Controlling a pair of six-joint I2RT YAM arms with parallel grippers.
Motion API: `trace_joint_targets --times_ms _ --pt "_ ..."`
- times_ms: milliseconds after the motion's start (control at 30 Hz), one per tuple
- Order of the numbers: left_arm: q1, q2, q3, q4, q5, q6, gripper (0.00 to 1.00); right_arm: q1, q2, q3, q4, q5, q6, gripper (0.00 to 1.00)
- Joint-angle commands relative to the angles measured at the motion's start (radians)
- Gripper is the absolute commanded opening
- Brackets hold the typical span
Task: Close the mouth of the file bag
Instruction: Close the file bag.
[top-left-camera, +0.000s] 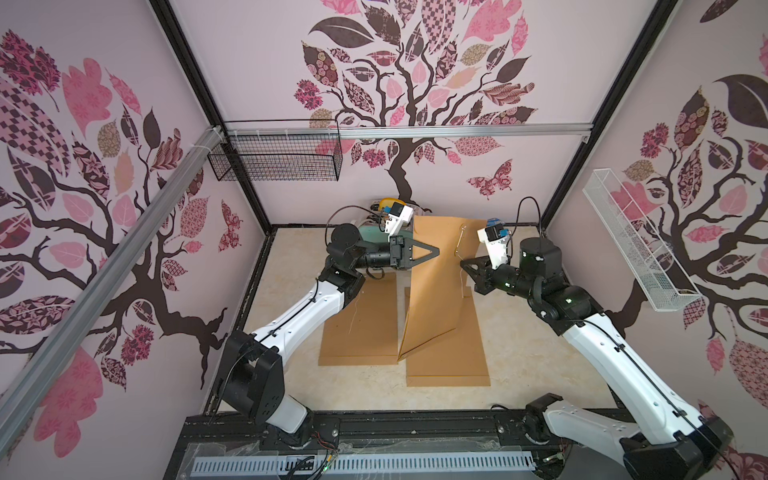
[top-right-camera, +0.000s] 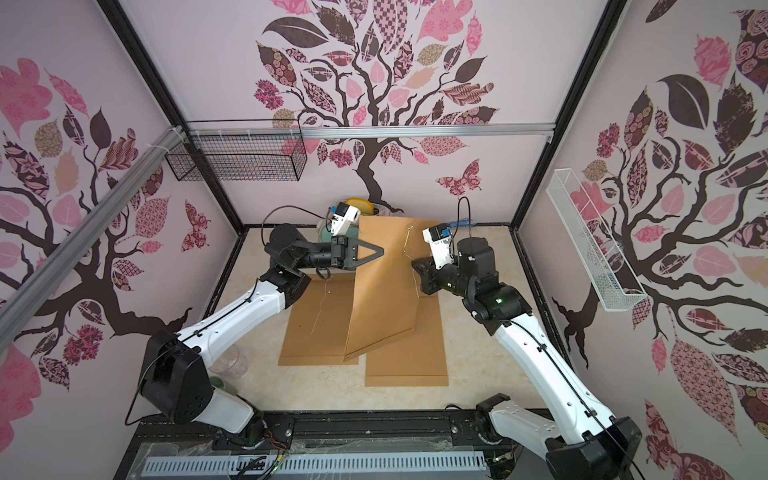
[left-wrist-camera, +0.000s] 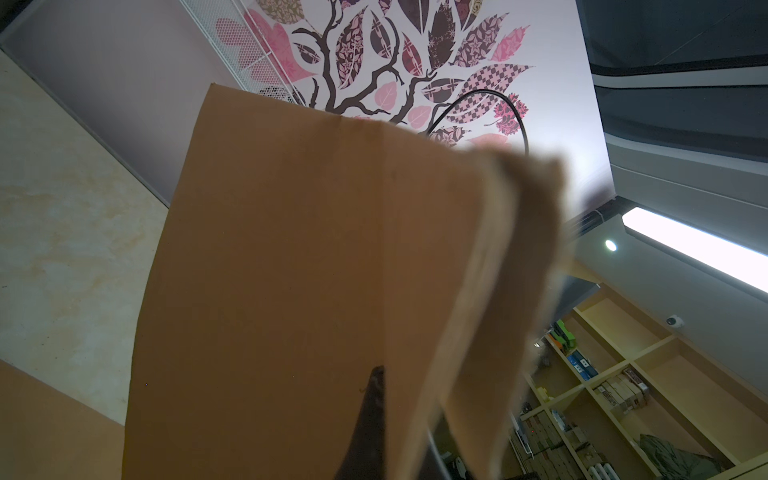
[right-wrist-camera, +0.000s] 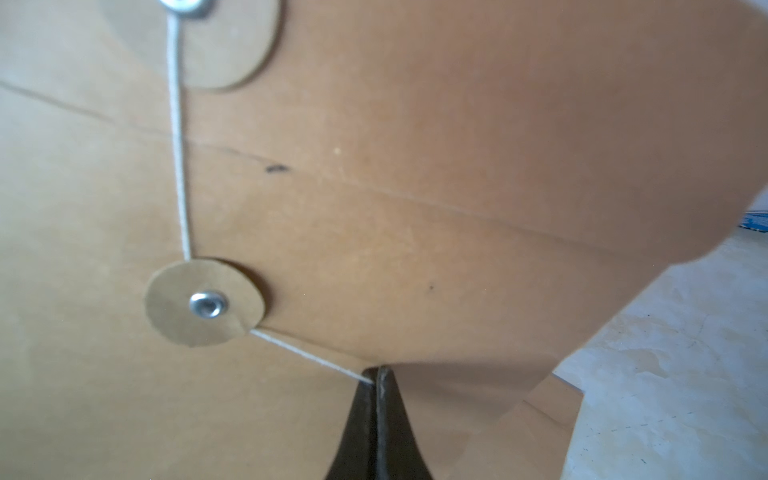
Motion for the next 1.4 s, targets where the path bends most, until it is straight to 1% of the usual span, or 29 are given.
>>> trace_joint_targets --times_ms 0,167,300,400,467,633,767,867,1000,1167,1367 --pt "-0.006 -0.013 -0.007 0.093 0.006 -0.014 0.00 -0.018 -0.012 0.038 -0.050 0.021 0.015 0.00" --pt "-0.008 -0.026 -0.030 0.060 0.000 0.013 0.00 -0.019 -0.024 0.087 -0.077 0.042 0.009 0.00" --pt "-0.008 -0.039 -0.049 0.054 0.001 0.016 0.00 -0.019 -0.013 0.144 -0.134 0.077 -0.017 0.00" --pt "-0.008 -0.048 -0.055 0.049 0.005 0.023 0.00 -0.020 0.005 0.190 -0.171 0.075 -0.029 0.00" --pt "-0.007 -0.054 -0.051 0.012 0.006 0.048 0.00 -0.020 0.012 0.213 -0.186 0.063 -0.028 0.00" --pt "-0.008 -0.072 -0.032 -0.116 0.007 0.142 0.00 -0.020 0.044 0.295 -0.243 0.030 -0.039 0.00" --pt "-0.008 -0.067 -0.026 -0.144 0.008 0.159 0.00 -0.020 0.098 0.379 -0.327 0.000 -0.052 0.00" --pt "-0.007 -0.062 -0.027 -0.154 0.003 0.166 0.00 -0.019 0.104 0.391 -0.333 -0.034 -0.049 0.00" --pt "-0.009 -0.057 -0.016 -0.227 -0.009 0.215 0.00 -0.020 0.104 0.408 -0.338 -0.086 -0.033 0.00" --pt "-0.013 -0.043 0.000 -0.226 -0.013 0.206 0.00 -0.018 0.126 0.431 -0.339 -0.163 -0.003 0.00" --pt "-0.014 -0.035 0.021 -0.254 -0.021 0.218 0.00 -0.017 0.120 0.410 -0.305 -0.240 0.046 0.00"
